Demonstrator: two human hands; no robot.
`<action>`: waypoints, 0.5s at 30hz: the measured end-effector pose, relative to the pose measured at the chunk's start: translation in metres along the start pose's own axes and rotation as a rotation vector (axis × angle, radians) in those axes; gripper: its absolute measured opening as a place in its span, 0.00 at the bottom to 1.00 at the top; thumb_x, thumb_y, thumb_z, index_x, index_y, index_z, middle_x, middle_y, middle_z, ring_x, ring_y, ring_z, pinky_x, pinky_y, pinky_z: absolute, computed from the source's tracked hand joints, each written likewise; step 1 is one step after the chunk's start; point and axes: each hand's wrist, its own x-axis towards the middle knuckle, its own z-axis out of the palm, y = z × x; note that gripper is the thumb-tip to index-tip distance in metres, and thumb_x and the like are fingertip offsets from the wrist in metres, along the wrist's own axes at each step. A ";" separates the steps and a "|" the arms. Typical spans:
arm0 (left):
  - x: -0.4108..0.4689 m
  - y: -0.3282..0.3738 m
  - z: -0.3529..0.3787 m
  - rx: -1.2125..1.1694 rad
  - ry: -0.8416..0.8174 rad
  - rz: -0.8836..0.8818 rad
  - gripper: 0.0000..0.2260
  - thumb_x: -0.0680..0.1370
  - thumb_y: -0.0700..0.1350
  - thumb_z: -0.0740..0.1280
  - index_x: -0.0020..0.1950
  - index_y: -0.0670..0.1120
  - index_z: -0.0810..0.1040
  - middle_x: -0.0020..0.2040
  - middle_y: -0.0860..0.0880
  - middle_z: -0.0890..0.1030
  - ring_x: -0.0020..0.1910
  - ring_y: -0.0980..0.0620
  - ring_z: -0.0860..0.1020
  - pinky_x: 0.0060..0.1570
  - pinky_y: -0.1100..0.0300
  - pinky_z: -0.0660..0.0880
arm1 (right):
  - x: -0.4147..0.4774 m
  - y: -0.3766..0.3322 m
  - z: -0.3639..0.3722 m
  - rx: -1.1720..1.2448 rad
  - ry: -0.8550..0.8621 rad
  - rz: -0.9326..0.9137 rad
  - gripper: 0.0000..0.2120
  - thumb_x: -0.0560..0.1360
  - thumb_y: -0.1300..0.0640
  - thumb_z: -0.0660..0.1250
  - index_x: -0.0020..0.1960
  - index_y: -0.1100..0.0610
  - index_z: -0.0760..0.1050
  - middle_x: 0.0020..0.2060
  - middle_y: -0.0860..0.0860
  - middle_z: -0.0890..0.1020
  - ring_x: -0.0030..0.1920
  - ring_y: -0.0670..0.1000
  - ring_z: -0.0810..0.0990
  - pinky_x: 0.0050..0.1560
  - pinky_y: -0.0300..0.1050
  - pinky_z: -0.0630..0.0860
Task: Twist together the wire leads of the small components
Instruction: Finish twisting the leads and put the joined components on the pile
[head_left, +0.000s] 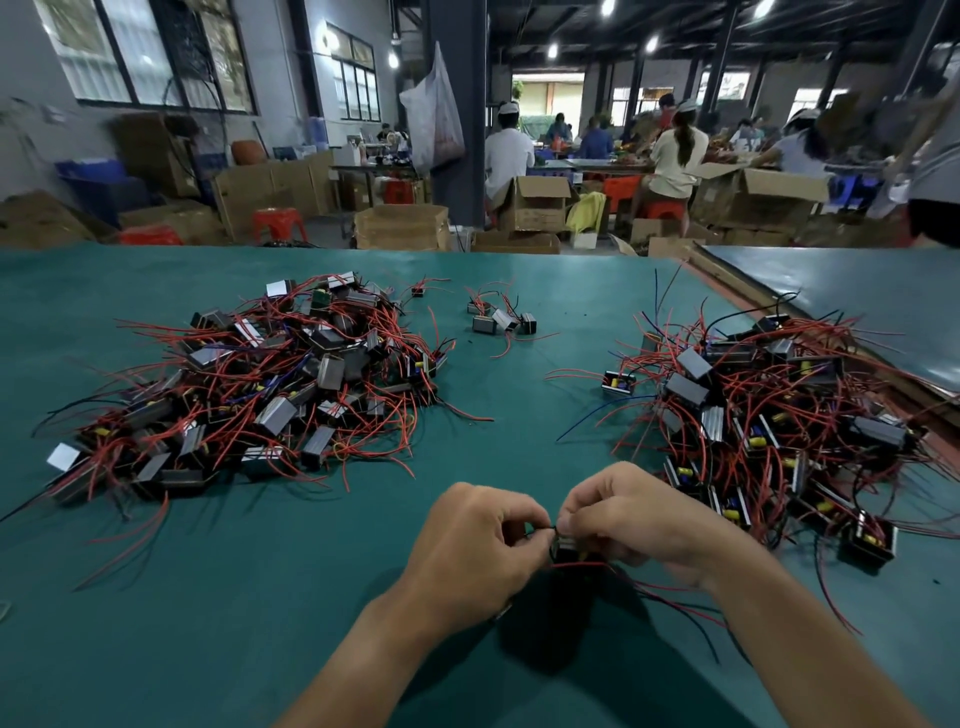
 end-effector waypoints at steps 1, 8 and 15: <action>0.001 0.000 0.000 -0.032 0.013 -0.023 0.03 0.71 0.50 0.69 0.41 0.52 0.81 0.24 0.55 0.72 0.23 0.58 0.67 0.27 0.64 0.64 | 0.000 0.000 -0.001 0.027 0.012 -0.021 0.12 0.75 0.64 0.69 0.32 0.58 0.79 0.22 0.48 0.74 0.20 0.43 0.65 0.20 0.34 0.59; 0.009 0.003 -0.005 -0.584 -0.062 -0.377 0.07 0.73 0.39 0.74 0.35 0.44 0.82 0.23 0.51 0.71 0.22 0.56 0.63 0.24 0.67 0.60 | -0.003 0.001 -0.008 0.095 -0.056 -0.314 0.04 0.71 0.62 0.71 0.38 0.58 0.81 0.26 0.47 0.78 0.25 0.41 0.71 0.27 0.30 0.66; 0.009 0.003 -0.018 -0.731 -0.296 -0.489 0.03 0.64 0.44 0.74 0.33 0.45 0.82 0.21 0.50 0.69 0.21 0.55 0.63 0.23 0.64 0.59 | -0.001 0.006 -0.006 0.051 -0.078 -0.399 0.03 0.71 0.62 0.73 0.41 0.56 0.83 0.29 0.48 0.80 0.29 0.45 0.73 0.29 0.37 0.71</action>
